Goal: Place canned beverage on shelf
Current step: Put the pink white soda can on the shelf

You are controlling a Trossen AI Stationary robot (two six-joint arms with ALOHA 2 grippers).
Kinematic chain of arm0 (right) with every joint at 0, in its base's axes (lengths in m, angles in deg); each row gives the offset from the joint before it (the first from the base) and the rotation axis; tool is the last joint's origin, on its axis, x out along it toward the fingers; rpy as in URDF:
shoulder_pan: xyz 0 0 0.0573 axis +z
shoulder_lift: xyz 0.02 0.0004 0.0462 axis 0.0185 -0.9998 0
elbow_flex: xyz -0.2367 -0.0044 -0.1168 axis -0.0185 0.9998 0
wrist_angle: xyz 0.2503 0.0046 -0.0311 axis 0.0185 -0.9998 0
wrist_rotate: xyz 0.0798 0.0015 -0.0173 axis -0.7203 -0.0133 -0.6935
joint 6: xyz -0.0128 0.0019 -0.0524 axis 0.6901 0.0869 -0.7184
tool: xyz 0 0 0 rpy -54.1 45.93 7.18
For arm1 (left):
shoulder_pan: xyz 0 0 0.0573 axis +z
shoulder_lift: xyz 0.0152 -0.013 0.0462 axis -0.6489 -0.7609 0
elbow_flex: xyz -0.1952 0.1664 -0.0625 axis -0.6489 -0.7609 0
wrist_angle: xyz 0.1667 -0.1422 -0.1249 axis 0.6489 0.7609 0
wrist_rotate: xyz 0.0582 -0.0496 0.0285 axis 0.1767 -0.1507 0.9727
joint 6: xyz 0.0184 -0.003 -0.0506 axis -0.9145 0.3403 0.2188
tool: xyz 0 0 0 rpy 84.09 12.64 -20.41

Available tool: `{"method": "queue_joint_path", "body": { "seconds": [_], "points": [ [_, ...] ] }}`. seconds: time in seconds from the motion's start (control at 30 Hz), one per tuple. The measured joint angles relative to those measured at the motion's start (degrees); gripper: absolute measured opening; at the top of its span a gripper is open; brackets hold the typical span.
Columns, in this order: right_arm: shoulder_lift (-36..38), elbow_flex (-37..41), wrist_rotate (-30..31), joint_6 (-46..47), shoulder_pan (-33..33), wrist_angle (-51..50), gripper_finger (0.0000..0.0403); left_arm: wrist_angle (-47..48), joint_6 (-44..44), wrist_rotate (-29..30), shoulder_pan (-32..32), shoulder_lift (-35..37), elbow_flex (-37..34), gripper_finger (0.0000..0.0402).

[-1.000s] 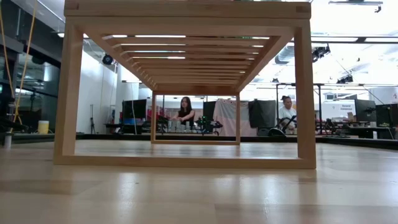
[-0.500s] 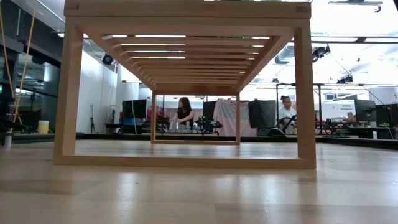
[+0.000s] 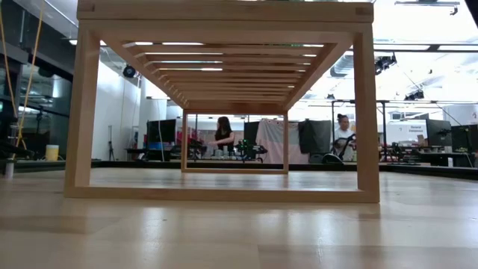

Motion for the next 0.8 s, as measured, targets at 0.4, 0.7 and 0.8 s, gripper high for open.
{"method": "queue_joint_path", "body": {
  "seconds": [0.4, 0.7, 0.8],
  "points": [
    [0.0, 0.1, -0.9, 1.8, 0.0, -0.1, 0.0290, 0.1, -0.3, 0.2, 0.0, 0.0, 0.0, 0.0349],
    [-0.1, 0.2, -0.1, 4.0, 0.0, -0.1, 0.0327, 0.2, -1.0, 0.2, 0.0, 0.0, 0.0, 0.0349],
    [-0.1, -0.7, 0.5, 5.9, 0.0, 0.0, 0.0328, 0.2, -1.5, 0.2, 0.0, 0.0, 0.0, 0.0349]
  ]
}}
